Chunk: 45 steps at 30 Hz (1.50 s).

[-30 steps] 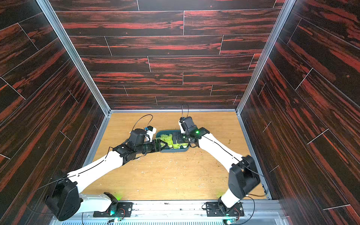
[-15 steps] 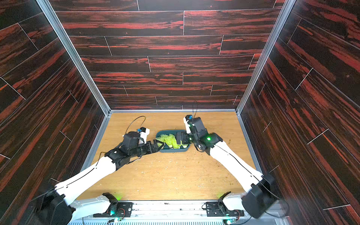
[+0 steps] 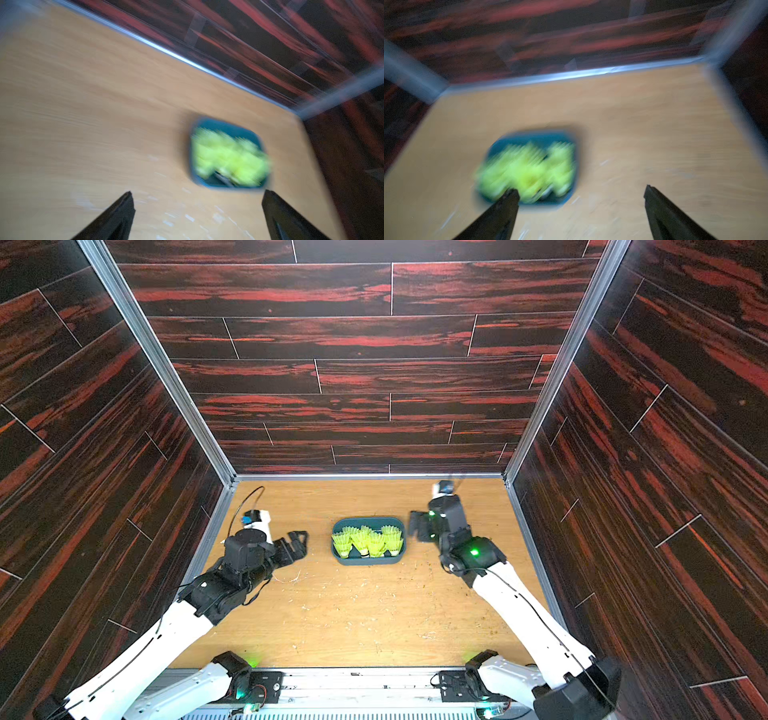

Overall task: Put the shuttlecocks into the storage box
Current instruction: Reset both arms

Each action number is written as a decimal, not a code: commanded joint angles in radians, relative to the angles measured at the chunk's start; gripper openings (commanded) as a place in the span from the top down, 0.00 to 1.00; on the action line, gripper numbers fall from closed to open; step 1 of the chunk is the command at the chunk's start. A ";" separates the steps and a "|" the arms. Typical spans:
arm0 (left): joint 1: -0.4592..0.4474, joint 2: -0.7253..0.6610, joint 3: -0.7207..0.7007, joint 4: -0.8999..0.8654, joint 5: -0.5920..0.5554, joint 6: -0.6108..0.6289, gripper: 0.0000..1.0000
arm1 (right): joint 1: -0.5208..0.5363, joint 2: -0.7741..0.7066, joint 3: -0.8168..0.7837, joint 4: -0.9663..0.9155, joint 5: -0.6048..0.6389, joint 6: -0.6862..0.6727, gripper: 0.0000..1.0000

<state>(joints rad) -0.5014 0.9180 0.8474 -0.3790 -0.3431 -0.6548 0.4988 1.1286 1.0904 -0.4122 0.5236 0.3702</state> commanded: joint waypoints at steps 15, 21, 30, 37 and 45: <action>0.266 0.161 -0.360 0.579 -0.279 0.395 0.00 | -0.203 0.062 -0.639 0.873 0.381 -0.248 0.02; 0.370 0.382 -0.245 0.655 -0.169 0.474 0.00 | -0.204 0.172 -0.742 1.175 0.296 -0.358 0.02; 0.489 0.566 -0.228 0.791 -0.052 0.538 0.00 | -0.260 0.314 -0.790 1.453 0.152 -0.423 0.02; 0.564 0.610 -0.255 0.892 0.075 0.492 0.00 | -0.317 0.378 -0.810 1.641 0.005 -0.390 0.02; 0.566 0.687 -0.517 1.520 0.125 0.531 0.00 | -0.329 0.480 -0.878 1.854 0.006 -0.383 0.02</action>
<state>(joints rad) 0.0624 1.5475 0.4206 0.7765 -0.2298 -0.1371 0.1734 1.6051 0.2169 1.3190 0.5407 -0.0238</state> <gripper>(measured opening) 0.999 0.983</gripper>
